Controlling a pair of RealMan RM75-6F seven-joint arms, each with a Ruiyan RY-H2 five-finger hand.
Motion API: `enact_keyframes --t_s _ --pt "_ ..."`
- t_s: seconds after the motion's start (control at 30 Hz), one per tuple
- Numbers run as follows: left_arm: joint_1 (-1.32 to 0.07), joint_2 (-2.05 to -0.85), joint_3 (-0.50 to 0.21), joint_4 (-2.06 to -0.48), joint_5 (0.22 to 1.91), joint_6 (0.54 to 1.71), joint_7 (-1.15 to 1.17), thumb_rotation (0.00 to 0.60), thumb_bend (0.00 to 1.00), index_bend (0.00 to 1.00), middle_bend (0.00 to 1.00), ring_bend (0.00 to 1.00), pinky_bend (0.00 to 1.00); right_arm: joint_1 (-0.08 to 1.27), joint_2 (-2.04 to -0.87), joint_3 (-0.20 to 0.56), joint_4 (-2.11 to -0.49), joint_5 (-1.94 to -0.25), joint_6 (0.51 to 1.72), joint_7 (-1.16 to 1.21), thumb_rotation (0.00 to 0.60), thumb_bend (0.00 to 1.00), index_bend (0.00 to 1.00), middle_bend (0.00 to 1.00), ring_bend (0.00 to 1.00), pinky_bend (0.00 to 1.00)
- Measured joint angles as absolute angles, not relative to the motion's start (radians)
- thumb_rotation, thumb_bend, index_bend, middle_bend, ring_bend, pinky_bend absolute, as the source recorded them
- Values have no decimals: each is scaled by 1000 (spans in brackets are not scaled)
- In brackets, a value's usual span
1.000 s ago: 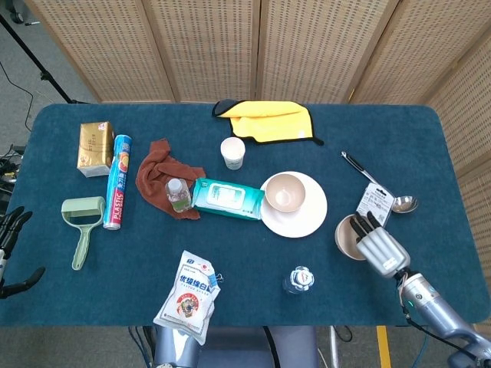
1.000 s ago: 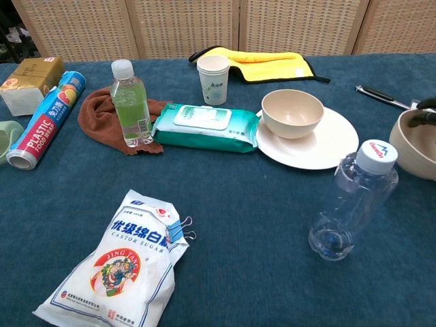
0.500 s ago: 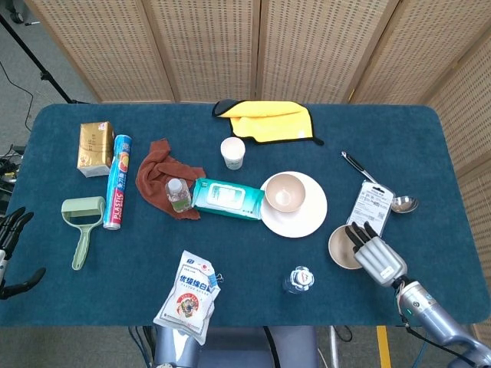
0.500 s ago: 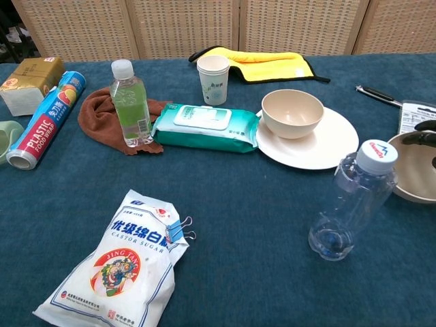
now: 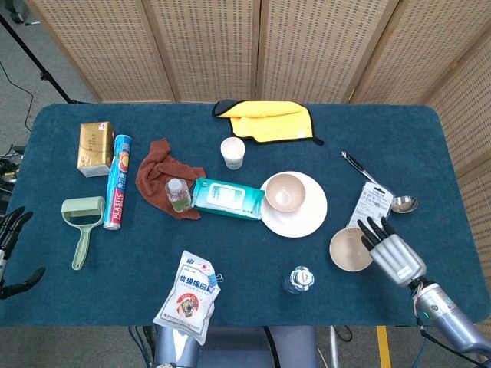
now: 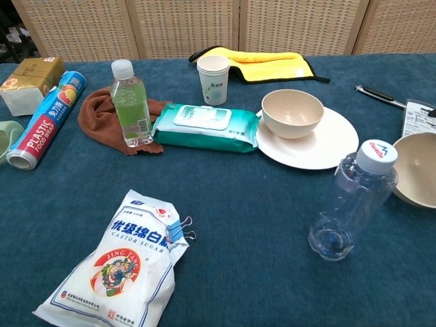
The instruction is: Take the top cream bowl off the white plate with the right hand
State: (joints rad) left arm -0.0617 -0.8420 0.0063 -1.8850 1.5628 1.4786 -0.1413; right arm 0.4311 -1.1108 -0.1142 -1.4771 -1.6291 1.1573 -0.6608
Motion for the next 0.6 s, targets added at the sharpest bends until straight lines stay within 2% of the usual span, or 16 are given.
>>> enact_keyframes --t_s 0.17,0.23,0.27,0.4,0.47,0.6 --pt "-60 -840 8 -1885 1568 1482 -146 600 255 0 0 0 0 408 -1025 -109 -1529 -1636 1208 -643 600 561 205 21 30 136" --pt "-57 -839 10 -1884 1572 1487 -149 600 254 0 0 0 0 398 -995 -102 -1552 -1636 1240 -619 600 531 205 21 26 136" --pt "-57 -839 10 -1884 1574 1488 -150 600 255 0 0 0 0 391 -983 -96 -1566 -1637 1263 -597 600 485 205 21 22 135" --pt "-50 -840 16 -1883 1586 1499 -153 600 255 0 0 0 0 363 -964 -72 -1600 -1638 1347 -497 600 40 195 5 1 110" --pt "-46 -841 19 -1882 1592 1505 -154 600 255 0 0 0 0 344 -961 -59 -1613 -1639 1395 -424 600 0 171 0 0 94" --pt "-36 -844 23 -1878 1603 1522 -156 600 255 0 0 0 0 291 -972 -43 -1629 -1639 1492 -287 600 0 155 0 0 87"
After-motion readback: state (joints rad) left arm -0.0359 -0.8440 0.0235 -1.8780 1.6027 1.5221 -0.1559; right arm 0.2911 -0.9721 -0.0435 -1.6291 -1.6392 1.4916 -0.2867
